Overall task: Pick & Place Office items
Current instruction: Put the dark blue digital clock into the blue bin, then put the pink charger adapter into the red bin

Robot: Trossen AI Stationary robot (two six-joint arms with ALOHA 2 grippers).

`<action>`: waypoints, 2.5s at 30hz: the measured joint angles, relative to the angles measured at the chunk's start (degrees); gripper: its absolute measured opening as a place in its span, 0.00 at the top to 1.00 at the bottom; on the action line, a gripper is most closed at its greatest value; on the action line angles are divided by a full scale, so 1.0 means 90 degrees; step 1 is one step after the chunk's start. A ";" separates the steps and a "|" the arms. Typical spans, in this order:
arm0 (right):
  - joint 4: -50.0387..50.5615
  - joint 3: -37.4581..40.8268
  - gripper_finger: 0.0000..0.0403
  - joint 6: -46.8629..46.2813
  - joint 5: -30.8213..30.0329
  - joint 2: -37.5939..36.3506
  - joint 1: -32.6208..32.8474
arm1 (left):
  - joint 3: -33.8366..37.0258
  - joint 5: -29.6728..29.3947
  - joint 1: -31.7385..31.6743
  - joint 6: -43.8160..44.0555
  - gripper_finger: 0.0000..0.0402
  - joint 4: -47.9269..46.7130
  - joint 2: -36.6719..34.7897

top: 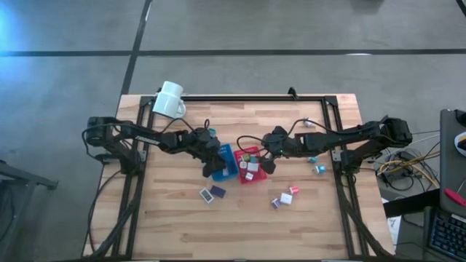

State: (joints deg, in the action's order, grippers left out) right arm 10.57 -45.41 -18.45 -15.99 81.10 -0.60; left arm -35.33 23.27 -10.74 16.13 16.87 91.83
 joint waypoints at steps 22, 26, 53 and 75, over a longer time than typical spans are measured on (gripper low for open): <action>-0.0008 0.0108 0.07 0.0027 0.0297 0.0000 -0.0002 | -0.0194 -0.0830 0.0030 -0.0368 0.52 -0.2313 -0.2859; -0.0056 0.0189 0.07 0.0016 0.0574 0.0000 0.0000 | -0.0036 -0.0923 0.0048 -0.0394 0.52 -0.3002 -0.3542; 0.0019 -0.0325 0.07 0.0405 0.0941 0.0000 -0.0034 | 0.2739 -0.1474 0.0051 -0.0222 0.52 -0.2890 -0.6276; -0.0025 -0.0442 0.07 0.0621 0.0747 0.0000 -0.0066 | 0.2739 -0.1826 0.0049 -0.0076 0.52 -0.2702 -0.6290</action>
State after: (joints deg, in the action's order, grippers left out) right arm 10.34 -49.39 -12.86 -9.26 81.10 -1.19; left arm -10.68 6.83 -10.31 15.44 -7.44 35.22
